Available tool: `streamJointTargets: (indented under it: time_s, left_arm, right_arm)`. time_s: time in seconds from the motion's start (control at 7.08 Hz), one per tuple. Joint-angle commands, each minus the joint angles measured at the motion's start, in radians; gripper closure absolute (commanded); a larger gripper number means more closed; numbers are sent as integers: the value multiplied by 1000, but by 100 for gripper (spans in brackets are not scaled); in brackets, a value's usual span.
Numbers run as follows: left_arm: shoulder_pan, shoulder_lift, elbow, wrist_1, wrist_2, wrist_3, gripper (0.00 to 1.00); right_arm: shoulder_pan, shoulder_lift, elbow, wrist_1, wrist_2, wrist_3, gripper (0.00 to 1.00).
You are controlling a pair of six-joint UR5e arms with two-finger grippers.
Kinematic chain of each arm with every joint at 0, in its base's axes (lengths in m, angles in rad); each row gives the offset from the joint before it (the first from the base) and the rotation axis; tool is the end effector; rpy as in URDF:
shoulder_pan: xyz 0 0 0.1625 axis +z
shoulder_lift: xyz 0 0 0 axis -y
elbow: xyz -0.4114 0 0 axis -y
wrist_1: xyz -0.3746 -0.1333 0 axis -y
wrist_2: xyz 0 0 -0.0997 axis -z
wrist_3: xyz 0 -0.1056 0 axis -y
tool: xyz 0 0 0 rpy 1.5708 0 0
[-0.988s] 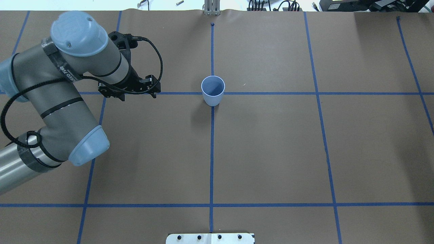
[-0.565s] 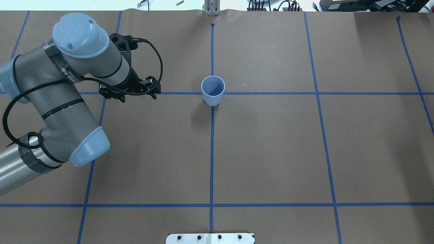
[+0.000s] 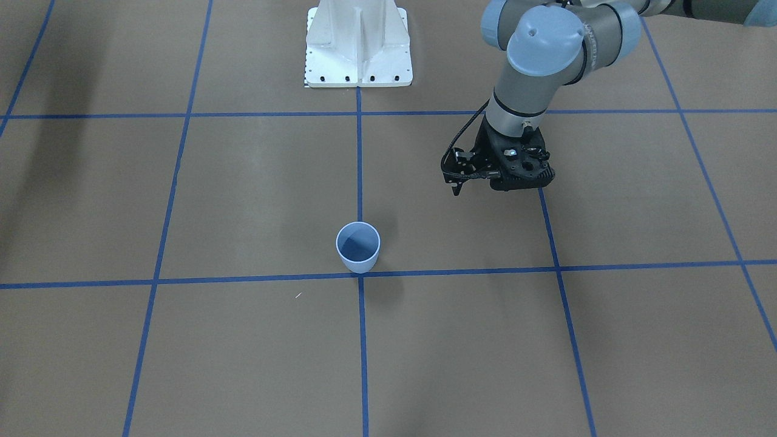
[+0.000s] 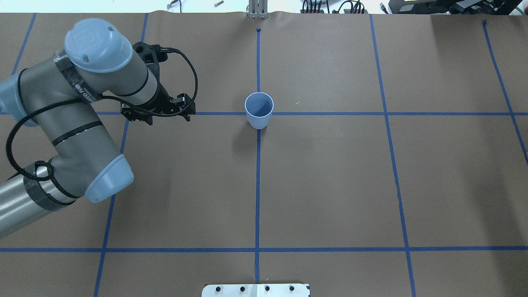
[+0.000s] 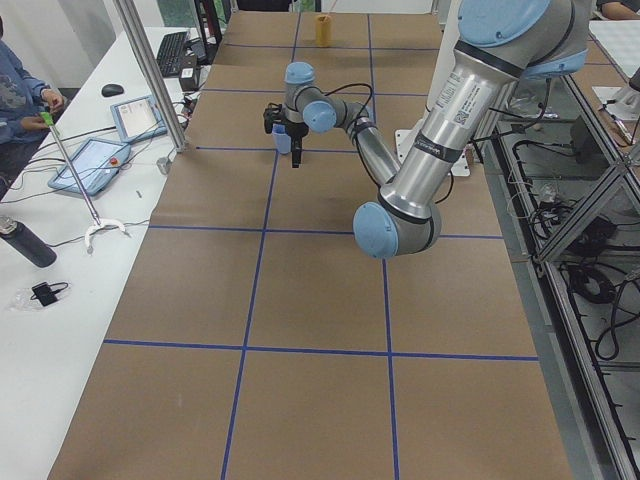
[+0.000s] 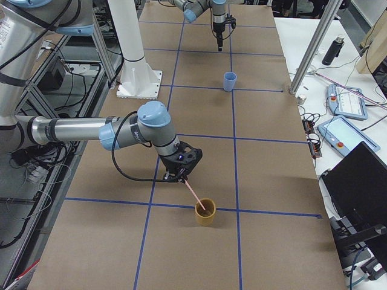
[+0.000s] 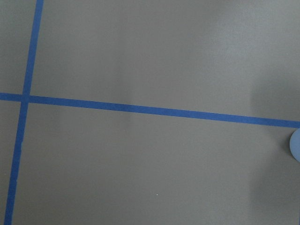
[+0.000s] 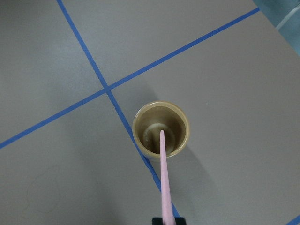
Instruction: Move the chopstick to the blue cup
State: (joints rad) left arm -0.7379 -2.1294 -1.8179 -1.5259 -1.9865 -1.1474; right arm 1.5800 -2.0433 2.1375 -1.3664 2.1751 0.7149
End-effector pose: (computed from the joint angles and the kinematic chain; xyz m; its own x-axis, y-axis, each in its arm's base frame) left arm 0.3950 -0.4817 0.2424 0.6568 -0.0892 -0.7488 0.1531 0.9881 0.0166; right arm 0.0761 -0.3059 0.5473 0.6168 0.5060 0.6029 -0.5471 0.8263 -0.1338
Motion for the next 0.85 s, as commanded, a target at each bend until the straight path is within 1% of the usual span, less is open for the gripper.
streamJointTargets:
  time_s: [0.0, 0.14, 0.28, 0.42, 0.56, 0.71]
  left_arm:
    - [2, 0, 3, -2, 0, -2, 2]
    - [2, 0, 14, -14, 0, -2, 2]
    - [2, 0, 14, -17, 0, -2, 2]
    - [2, 0, 14, -17, 0, 0, 2]
    - [2, 0, 12, -17, 0, -2, 2]
    - [2, 0, 12, -19, 0, -2, 2]
  right_arm:
    - [67, 34, 19, -89, -1, -81, 99]
    - [69, 37, 28, -91, -1, -81, 99]
    - [72, 38, 48, -117, -1, -81, 99]
    - [65, 84, 91, -190, -1, -80, 99]
    - [45, 162, 120, -291, -3, -78, 100]
    - [3, 254, 121, -359, -1, -68, 100]
